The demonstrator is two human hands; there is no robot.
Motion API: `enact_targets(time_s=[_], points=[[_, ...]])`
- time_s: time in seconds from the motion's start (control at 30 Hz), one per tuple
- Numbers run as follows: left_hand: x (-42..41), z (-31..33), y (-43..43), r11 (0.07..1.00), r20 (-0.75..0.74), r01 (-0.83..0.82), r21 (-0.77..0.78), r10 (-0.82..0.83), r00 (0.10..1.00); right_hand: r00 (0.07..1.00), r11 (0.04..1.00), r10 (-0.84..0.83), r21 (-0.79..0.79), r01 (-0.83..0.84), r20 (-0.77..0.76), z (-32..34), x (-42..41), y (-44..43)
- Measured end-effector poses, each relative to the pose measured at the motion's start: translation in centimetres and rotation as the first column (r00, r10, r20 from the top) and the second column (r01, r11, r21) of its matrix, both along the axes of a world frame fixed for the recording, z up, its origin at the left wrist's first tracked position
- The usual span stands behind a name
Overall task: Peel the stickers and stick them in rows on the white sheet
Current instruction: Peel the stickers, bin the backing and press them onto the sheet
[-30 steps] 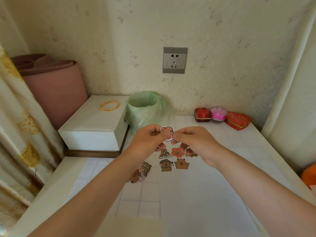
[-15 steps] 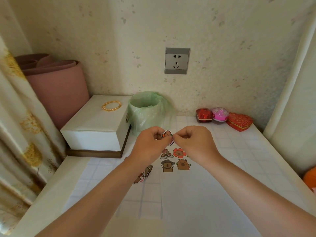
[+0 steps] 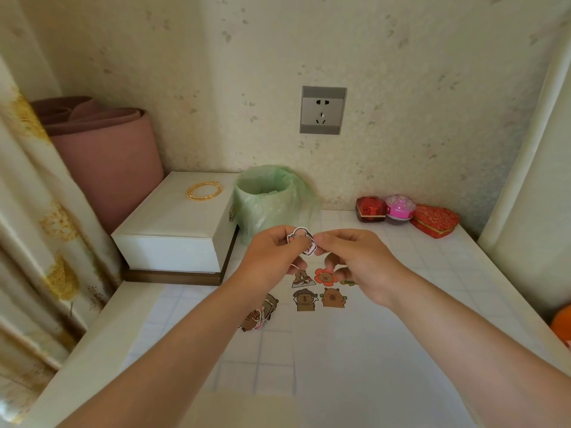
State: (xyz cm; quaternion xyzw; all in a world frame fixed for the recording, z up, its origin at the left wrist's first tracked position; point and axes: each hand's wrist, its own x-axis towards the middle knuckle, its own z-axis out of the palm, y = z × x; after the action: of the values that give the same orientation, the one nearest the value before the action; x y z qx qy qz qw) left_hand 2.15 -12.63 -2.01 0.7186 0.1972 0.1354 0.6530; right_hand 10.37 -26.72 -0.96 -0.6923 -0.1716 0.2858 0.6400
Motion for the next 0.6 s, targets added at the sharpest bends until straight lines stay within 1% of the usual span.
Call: enact_targets(time_s=[0.07,0.17,0.23,0.27,0.3,0.33,0.4,0.43,0.5,0.6], points=[[-0.02,0.01,-0.02,1.000,0.007,-0.002,0.016,0.002,1.000,0.997,0.999,-0.021,-0.035,0.024,0.072,-0.12,-0.02,-0.04],[-0.02,-0.02,-0.01,0.999,0.020,-0.016,0.045,0.015,1.000,0.972,0.995,-0.063,-0.064,0.080,0.229,-0.34,-0.20,0.13],[-0.03,-0.03,0.00,0.998,0.033,-0.025,0.054,0.024,0.999,0.955,0.992,-0.092,-0.062,0.114,0.281,-0.35,-0.34,0.18],[-0.05,0.00,0.02,0.998,0.038,-0.030,0.053,0.028,0.999,0.955,0.992,-0.091,-0.059,0.112,0.281,-0.32,-0.40,0.21],[-0.05,0.04,0.05,0.998,0.042,-0.035,0.044,0.033,0.999,0.965,0.995,-0.079,-0.042,0.092,0.250,-0.39,-0.31,0.23],[-0.08,0.10,0.08,0.999,0.046,-0.037,0.026,0.035,0.998,0.983,0.998,-0.057,-0.009,0.060,0.177,-0.38,-0.21,0.22],[-0.07,0.29,0.12,0.999,0.055,-0.026,-0.037,0.028,0.998,1.000,0.997,0.018,0.074,-0.017,-0.022,-0.33,0.12,0.11],[-0.06,0.36,0.13,0.998,0.059,-0.014,-0.063,0.018,0.998,0.994,0.994,0.059,0.100,-0.050,-0.092,-0.31,0.26,0.07],[-0.09,0.43,0.12,0.997,0.063,0.005,-0.079,0.000,0.998,0.986,0.990,0.101,0.112,-0.086,-0.132,-0.34,0.39,0.06],[-0.11,0.39,0.19,0.998,0.064,0.002,-0.060,0.002,0.998,0.989,0.992,0.082,0.102,-0.069,-0.121,-0.43,0.30,0.19]])
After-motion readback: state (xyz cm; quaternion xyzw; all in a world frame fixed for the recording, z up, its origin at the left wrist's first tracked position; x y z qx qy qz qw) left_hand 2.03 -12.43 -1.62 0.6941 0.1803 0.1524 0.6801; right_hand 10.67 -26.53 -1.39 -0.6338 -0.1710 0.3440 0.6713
